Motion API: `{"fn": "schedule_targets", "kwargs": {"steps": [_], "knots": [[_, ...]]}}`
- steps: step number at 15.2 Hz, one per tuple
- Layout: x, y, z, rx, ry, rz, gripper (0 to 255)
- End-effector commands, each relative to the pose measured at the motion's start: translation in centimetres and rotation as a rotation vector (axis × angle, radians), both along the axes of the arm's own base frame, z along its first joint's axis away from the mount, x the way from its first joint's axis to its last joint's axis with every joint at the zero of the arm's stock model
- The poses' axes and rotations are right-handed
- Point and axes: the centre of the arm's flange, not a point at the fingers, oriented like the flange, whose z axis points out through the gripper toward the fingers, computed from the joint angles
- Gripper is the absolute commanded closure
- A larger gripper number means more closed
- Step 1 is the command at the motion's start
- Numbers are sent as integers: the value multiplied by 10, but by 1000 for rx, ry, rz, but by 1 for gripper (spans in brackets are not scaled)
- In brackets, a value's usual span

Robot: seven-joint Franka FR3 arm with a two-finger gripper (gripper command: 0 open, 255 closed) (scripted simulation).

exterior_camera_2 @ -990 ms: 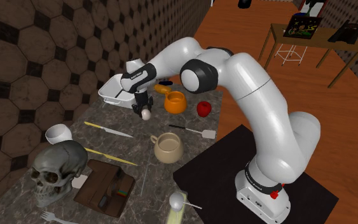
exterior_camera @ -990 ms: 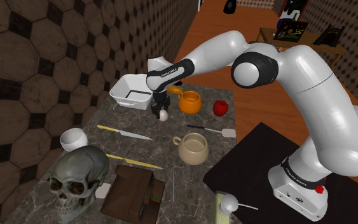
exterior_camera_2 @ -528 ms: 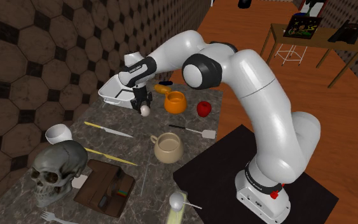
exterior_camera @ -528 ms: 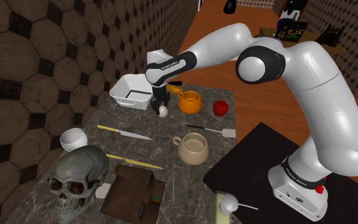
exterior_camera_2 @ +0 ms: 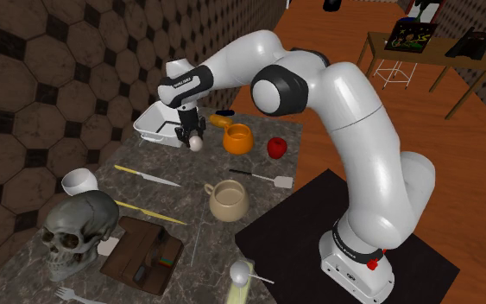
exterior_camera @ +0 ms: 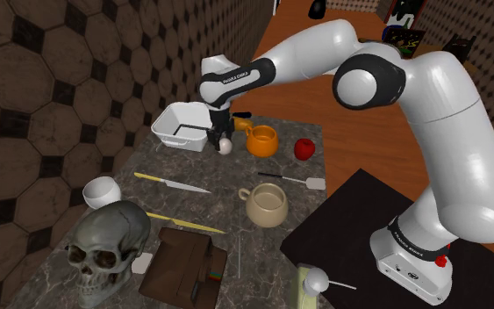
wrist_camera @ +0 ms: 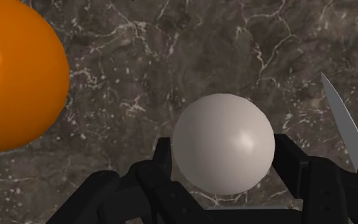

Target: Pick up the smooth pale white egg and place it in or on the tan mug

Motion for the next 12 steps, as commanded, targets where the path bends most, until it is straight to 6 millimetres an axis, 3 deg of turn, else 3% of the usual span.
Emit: {"fn": "schedule_targets", "kwargs": {"steps": [1, 12], "knots": [[0, 0, 10, 0, 0, 0, 255], [0, 0, 68, 0, 0, 0, 255]]}}
